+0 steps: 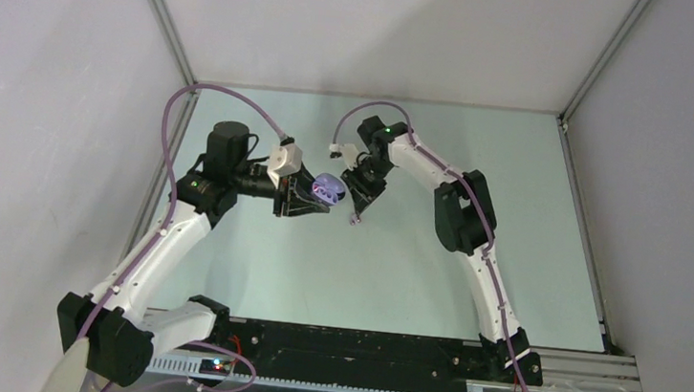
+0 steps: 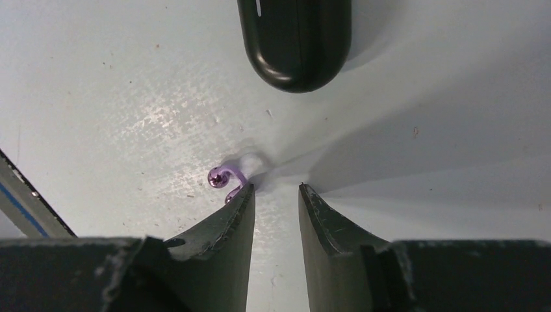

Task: Insert the wireless bluetooth earbuds into the charging case
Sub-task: Move the right earbud to the center of the board.

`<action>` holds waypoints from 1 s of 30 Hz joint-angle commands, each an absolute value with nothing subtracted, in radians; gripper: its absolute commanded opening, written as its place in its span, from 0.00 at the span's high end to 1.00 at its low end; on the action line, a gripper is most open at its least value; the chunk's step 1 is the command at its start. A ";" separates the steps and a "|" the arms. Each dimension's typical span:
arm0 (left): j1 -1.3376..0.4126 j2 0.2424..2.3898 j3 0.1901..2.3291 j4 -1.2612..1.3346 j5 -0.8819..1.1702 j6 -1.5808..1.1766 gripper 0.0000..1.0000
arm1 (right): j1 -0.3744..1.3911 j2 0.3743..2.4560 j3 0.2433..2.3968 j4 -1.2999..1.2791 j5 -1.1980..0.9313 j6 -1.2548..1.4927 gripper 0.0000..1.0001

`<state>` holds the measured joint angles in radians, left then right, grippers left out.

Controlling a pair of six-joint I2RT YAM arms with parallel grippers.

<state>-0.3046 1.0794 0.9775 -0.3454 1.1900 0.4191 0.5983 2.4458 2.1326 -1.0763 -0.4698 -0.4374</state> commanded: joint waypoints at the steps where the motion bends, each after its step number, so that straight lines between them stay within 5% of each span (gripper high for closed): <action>1: -0.300 1.071 0.975 -0.318 1.223 0.423 1.00 | 0.577 2.419 2.116 -1.110 -0.533 -0.433 0.64; 30: -0.302 1.074 0.977 -0.330 1.225 0.439 1.00 | 0.573 2.433 2.151 -1.025 -0.610 -0.416 0.64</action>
